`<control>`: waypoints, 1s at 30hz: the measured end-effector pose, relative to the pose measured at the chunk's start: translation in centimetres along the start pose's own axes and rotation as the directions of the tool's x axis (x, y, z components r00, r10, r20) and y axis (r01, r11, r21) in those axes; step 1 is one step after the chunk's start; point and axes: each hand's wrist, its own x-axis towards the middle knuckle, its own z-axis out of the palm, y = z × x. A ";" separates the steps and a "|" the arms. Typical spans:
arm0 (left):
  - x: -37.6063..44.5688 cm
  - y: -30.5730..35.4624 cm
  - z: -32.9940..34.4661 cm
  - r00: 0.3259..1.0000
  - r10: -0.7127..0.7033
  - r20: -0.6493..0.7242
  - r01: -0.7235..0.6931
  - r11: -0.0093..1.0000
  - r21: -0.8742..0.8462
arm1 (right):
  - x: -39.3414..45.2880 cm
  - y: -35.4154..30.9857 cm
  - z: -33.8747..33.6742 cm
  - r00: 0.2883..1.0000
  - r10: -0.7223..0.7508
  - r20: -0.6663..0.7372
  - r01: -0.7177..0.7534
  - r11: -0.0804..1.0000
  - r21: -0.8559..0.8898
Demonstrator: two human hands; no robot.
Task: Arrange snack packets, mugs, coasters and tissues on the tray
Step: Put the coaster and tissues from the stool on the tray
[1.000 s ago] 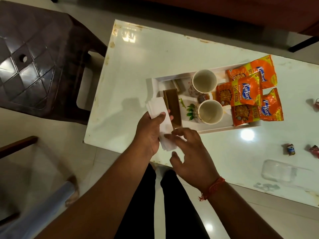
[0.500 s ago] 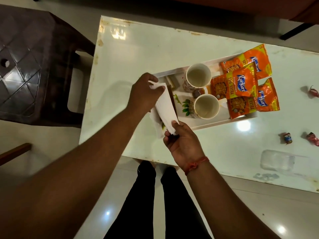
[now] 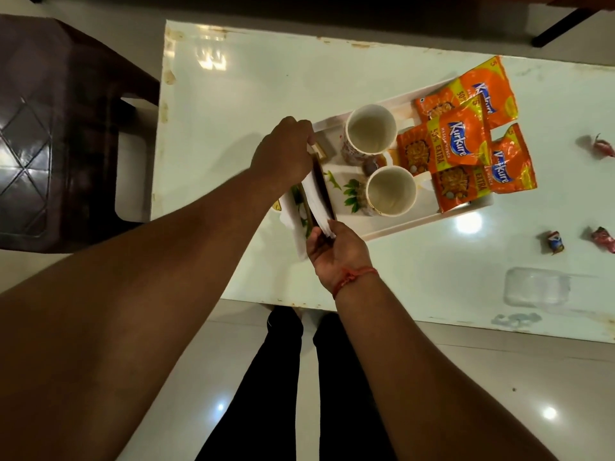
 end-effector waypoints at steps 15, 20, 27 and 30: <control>-2.3 -0.8 0.6 0.964 -0.130 -0.231 0.069 0.965 -0.252 | -1.0 -0.1 -2.1 0.977 -0.169 -0.132 0.095 0.892 -0.442; -6.8 -2.3 1.7 0.883 -0.385 -0.268 0.196 0.822 -0.534 | -4.5 -1.7 -3.9 0.914 -0.406 -0.022 0.272 0.650 -0.710; -9.6 -3.8 4.1 0.862 -0.505 -0.047 0.357 0.670 -0.651 | -6.1 -11.7 -5.0 0.512 -0.805 0.298 0.527 0.021 -0.850; -8.7 -3.6 4.8 0.832 -0.553 -0.048 0.386 0.639 -0.666 | -4.4 -17.9 -4.8 0.338 -0.824 0.455 0.519 -0.240 -0.820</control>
